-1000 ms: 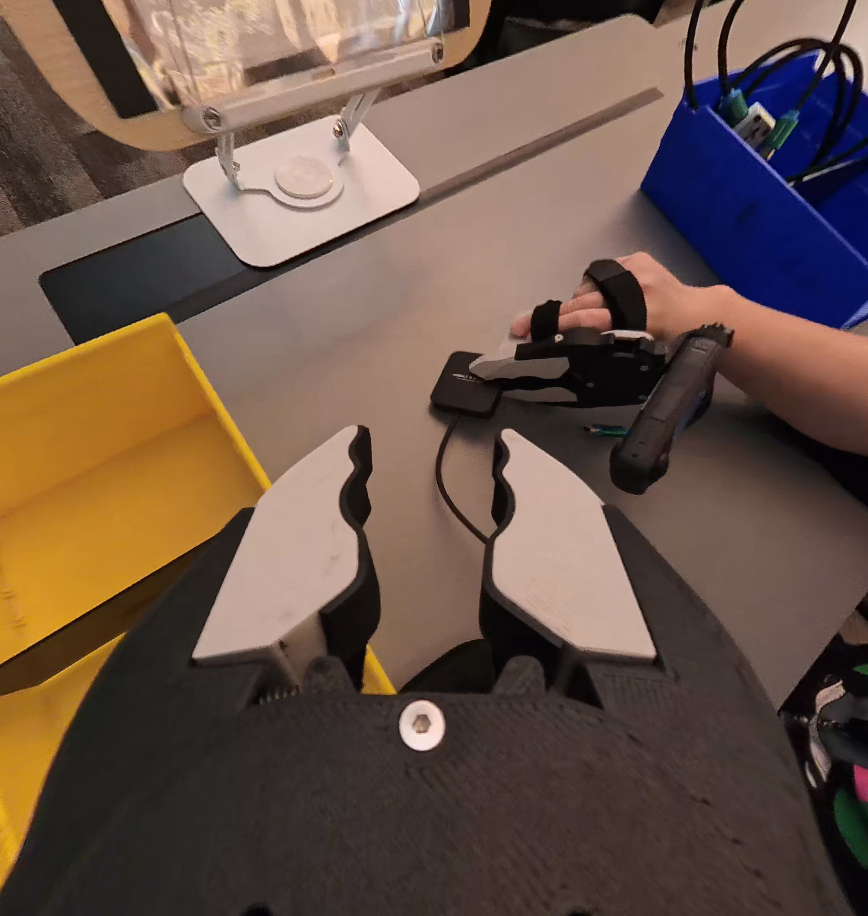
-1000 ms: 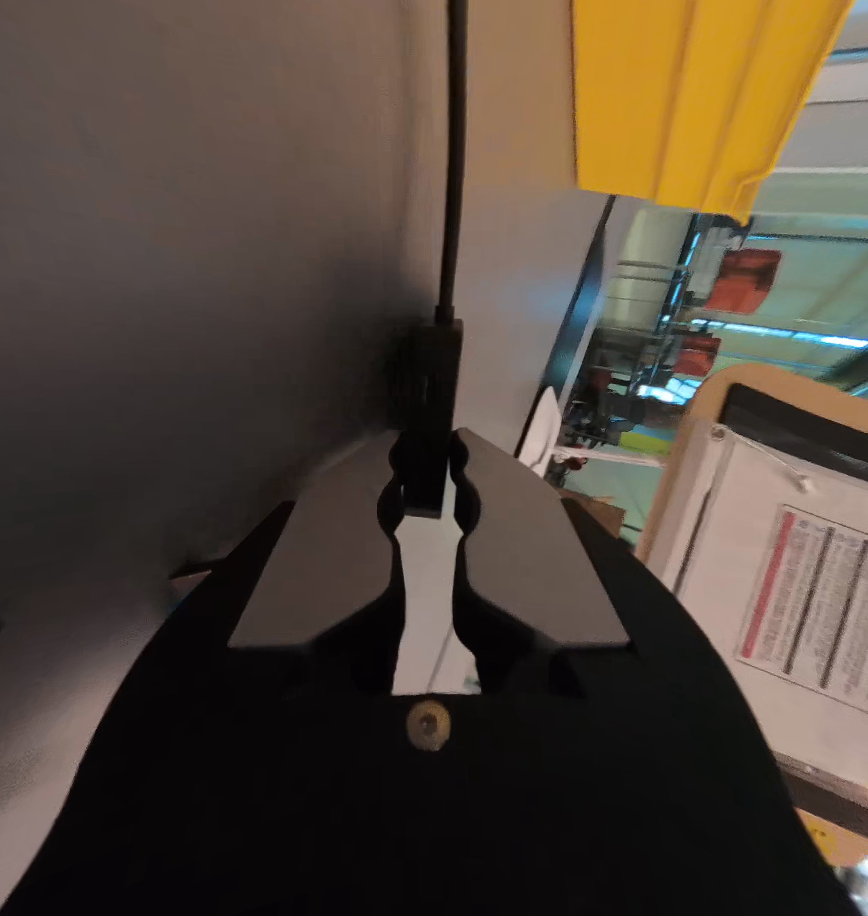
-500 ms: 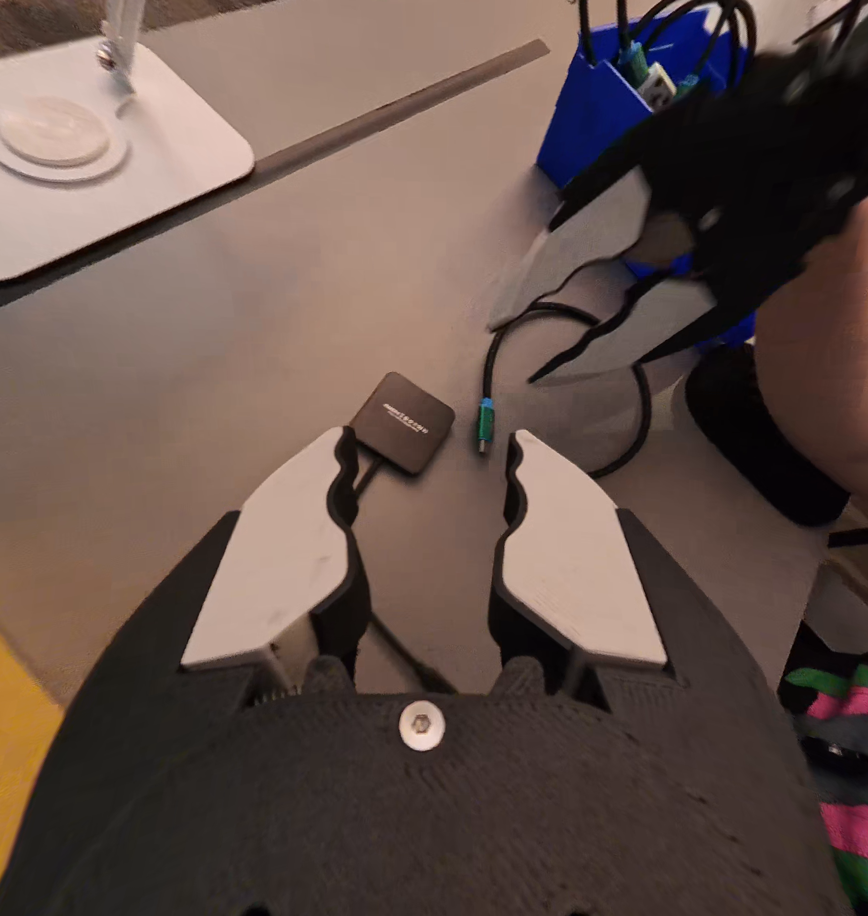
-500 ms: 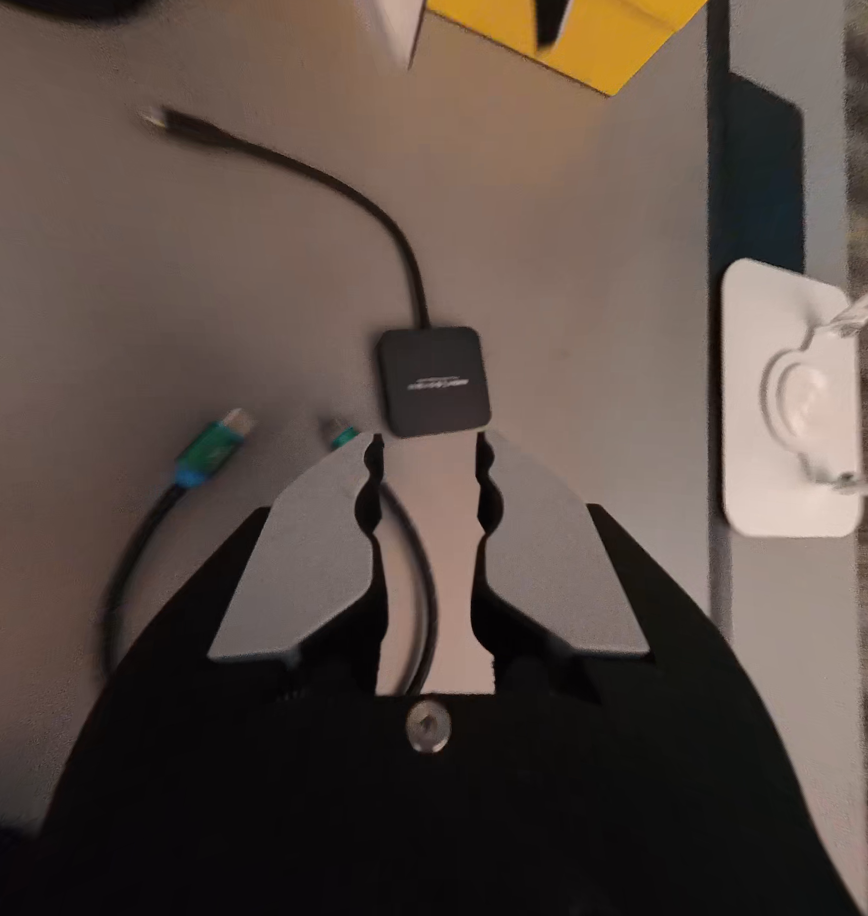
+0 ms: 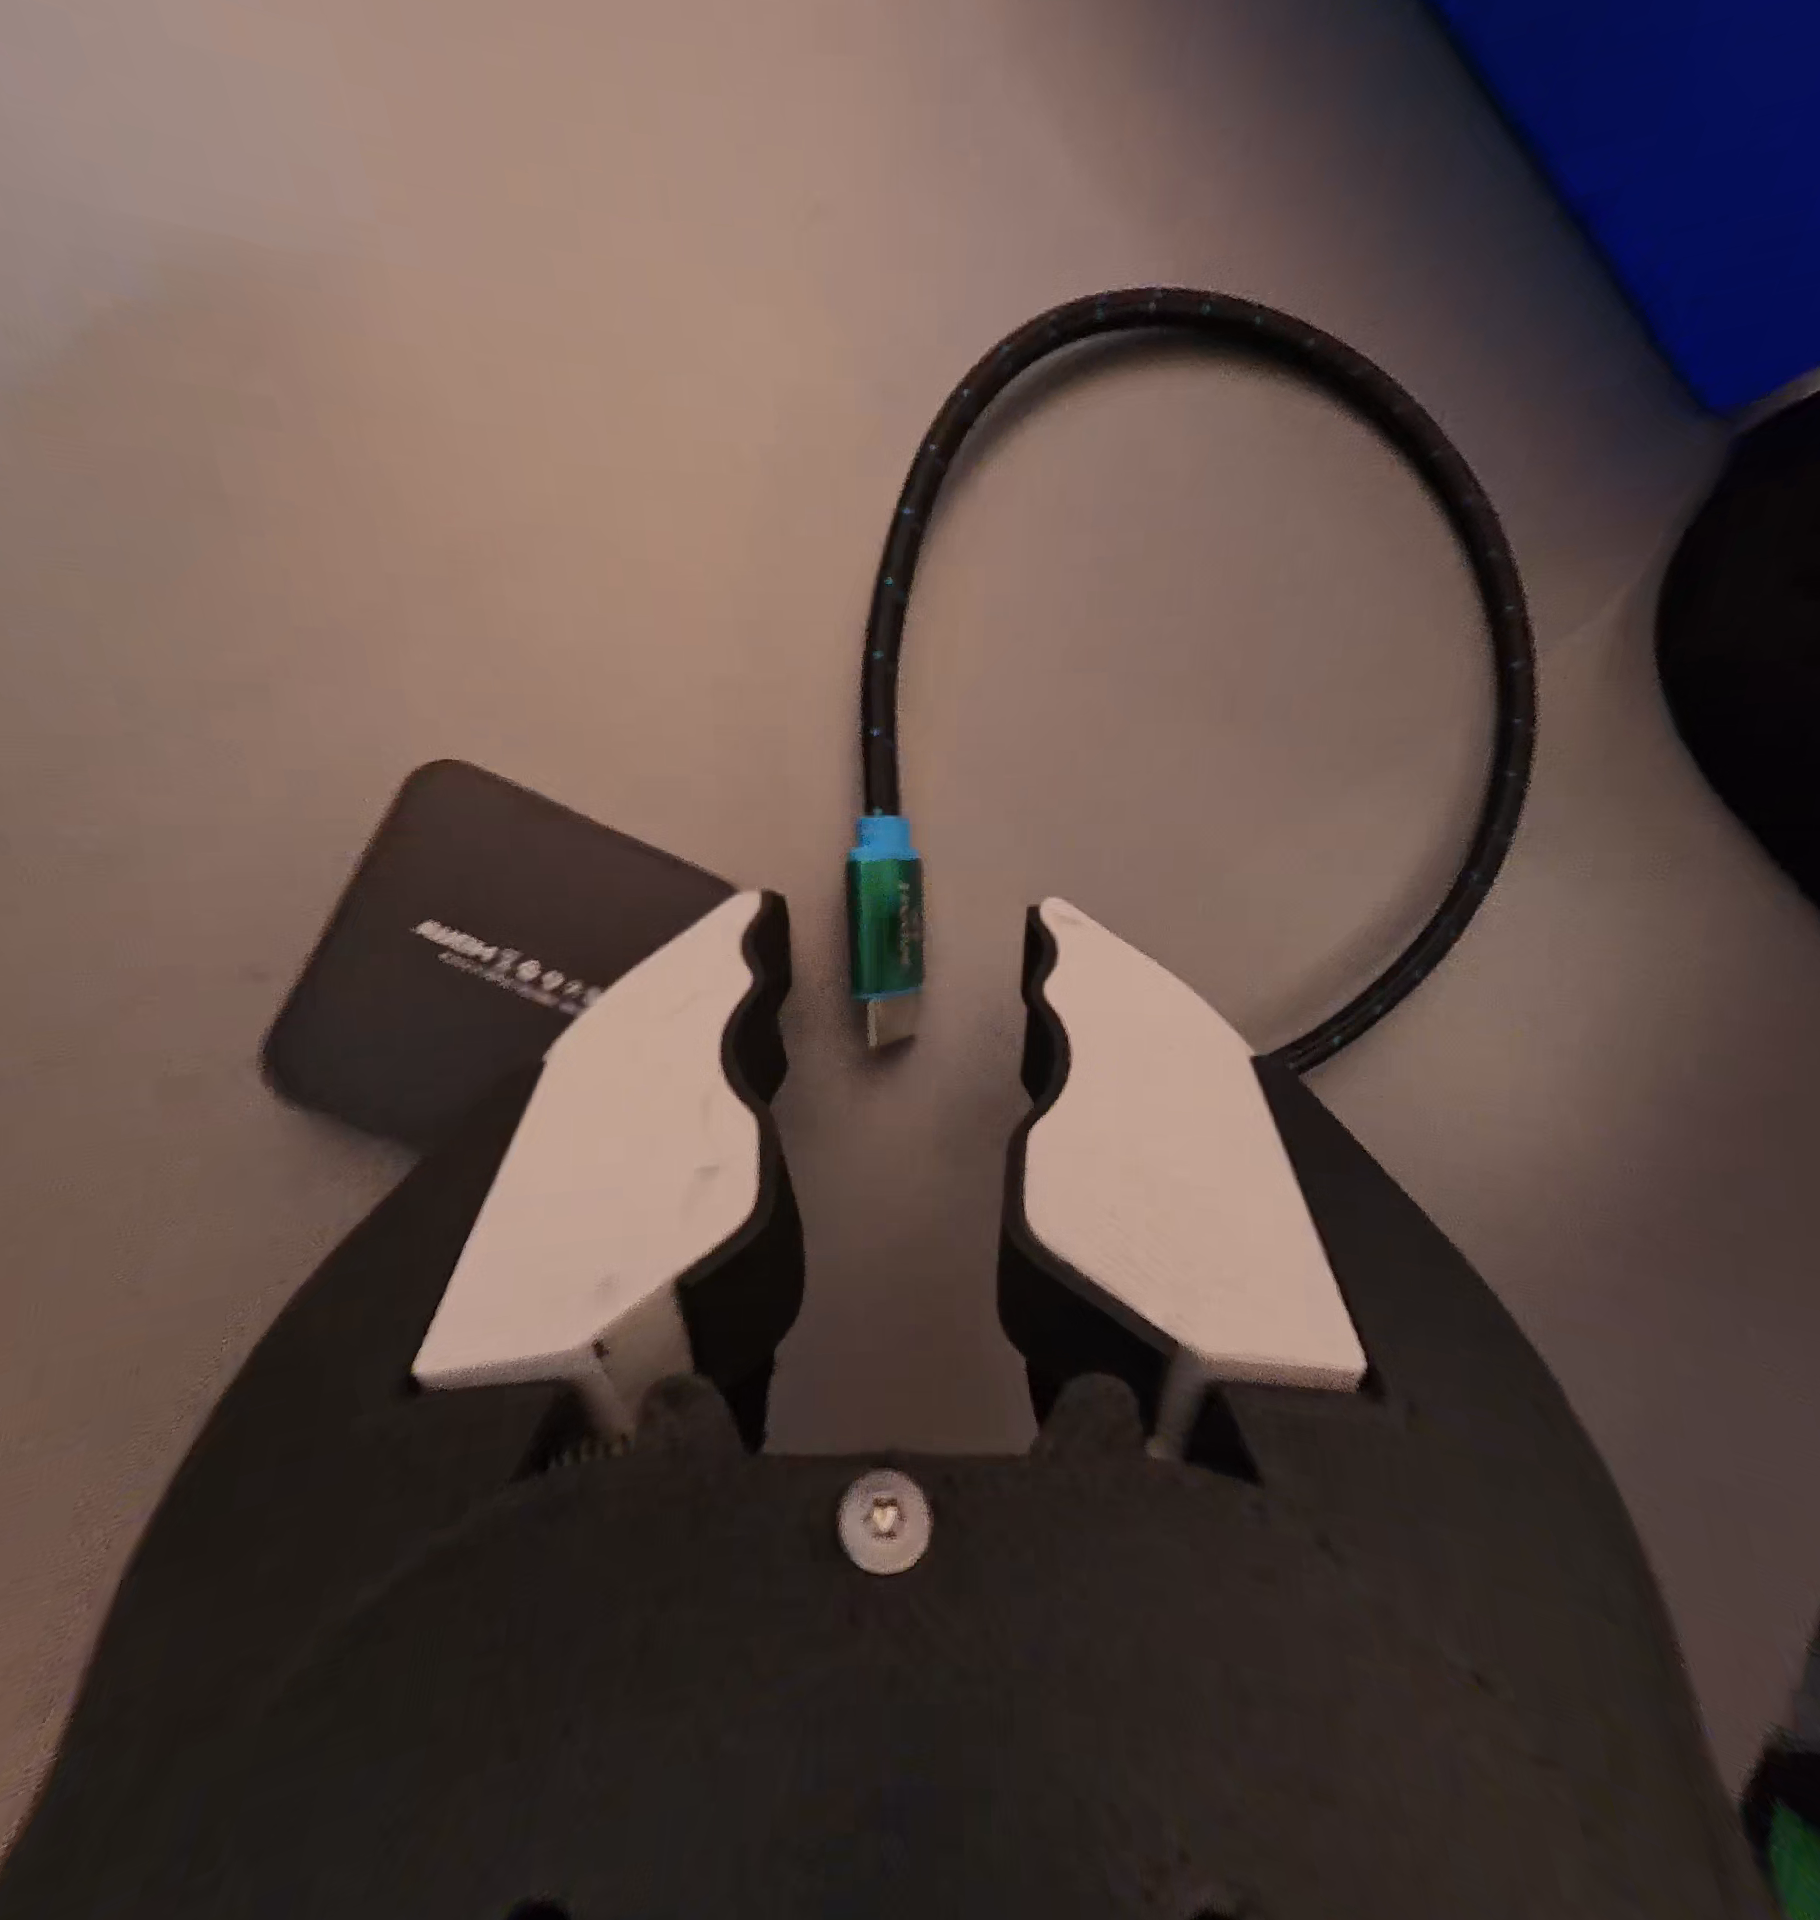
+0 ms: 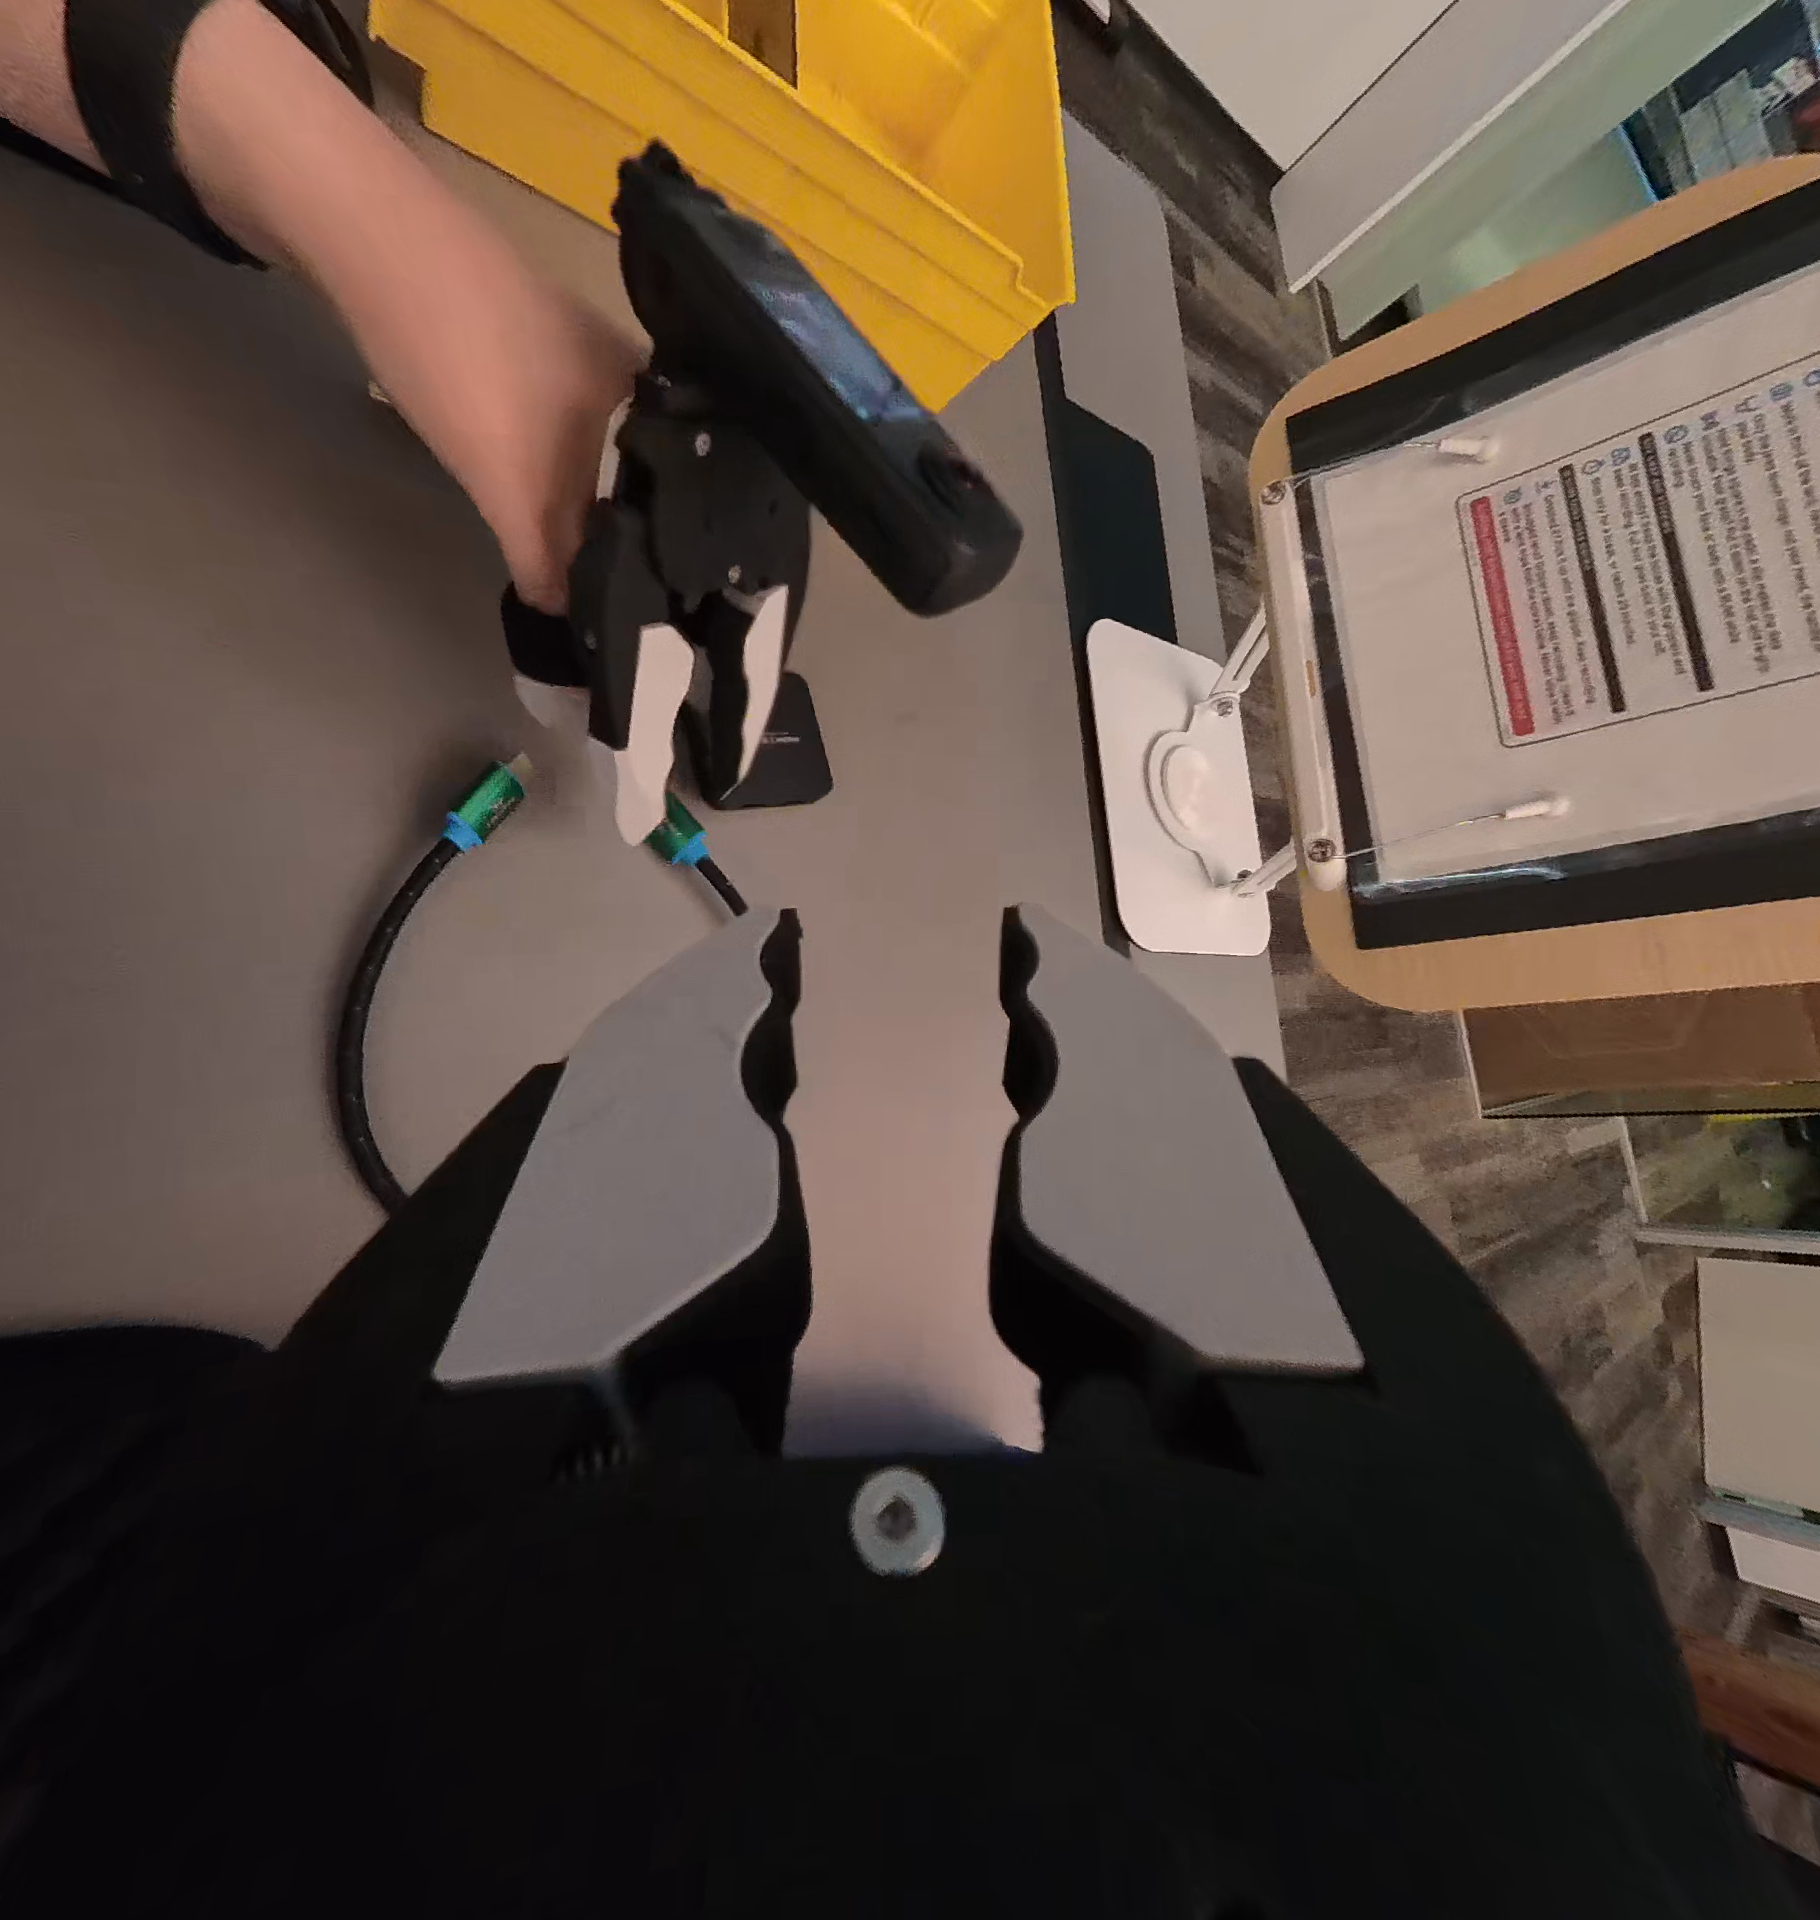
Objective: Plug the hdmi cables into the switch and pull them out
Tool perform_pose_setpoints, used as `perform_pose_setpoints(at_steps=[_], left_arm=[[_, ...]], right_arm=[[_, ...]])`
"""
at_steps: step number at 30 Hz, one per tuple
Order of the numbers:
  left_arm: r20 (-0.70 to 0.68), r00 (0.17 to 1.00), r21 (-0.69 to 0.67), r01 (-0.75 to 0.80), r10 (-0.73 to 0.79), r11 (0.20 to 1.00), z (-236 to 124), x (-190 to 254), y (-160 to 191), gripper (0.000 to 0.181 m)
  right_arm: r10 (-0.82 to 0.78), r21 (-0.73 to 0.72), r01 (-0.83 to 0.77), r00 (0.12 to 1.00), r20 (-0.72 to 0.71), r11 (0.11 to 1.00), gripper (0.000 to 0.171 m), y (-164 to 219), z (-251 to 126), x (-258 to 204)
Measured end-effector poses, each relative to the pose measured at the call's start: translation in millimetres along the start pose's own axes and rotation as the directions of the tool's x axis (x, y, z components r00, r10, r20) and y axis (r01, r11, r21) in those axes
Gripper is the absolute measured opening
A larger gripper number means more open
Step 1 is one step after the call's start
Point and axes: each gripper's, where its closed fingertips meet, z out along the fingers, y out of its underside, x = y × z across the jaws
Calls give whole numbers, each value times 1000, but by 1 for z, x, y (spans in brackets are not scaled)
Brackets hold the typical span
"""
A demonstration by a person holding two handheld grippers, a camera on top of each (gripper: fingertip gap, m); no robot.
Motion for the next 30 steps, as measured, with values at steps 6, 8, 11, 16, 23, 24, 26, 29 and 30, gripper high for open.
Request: perform_pose_setpoints(at_steps=[6, 8, 11, 16, 23, 24, 26, 29, 30], left_arm=[[28, 981, -12, -194, 194, 981, 6, 8, -4, 12], [124, 944, 49, -313, 305, 949, -16, 15, -22, 12], [257, 857, 124, -487, 446, 864, -59, 31, -51, 11], [422, 684, 120, -693, 595, 711, -111, 55, -79, 10], [453, 815, 446, -557, 361, 700, -186, 40, -120, 35], [359, 882, 516, -461, 306, 722, -198, 36, -119, 48], [52, 972, 651, -208, 230, 730, -218, 37, -116, 68], [-329, 926, 757, 142, 185, 637, -243, 38, -118, 62], [-359, 915, 758, 172, 182, 628, -244, 35, -119, 63]], right_arm=[[37, 5, -37, 999, 35, 999, 38, 10, 16, 3], [50, -5, -49, 996, 77, 999, 38, 15, 25, -1], [65, 17, -68, 990, 123, 998, 38, 18, 37, -4], [69, 38, -78, 978, 197, 996, 18, 10, 50, -14], [-5, 166, 43, 974, -224, 985, 8, -31, 17, 44], [-37, 170, 97, 944, -327, 981, 8, -40, 8, 54], [-104, 132, 197, 853, -511, 971, 8, -56, -7, 68], [-218, 21, 310, 713, -666, 950, 7, -76, -10, 73], [-249, -5, 338, 683, -686, 941, 7, -82, -6, 71]])
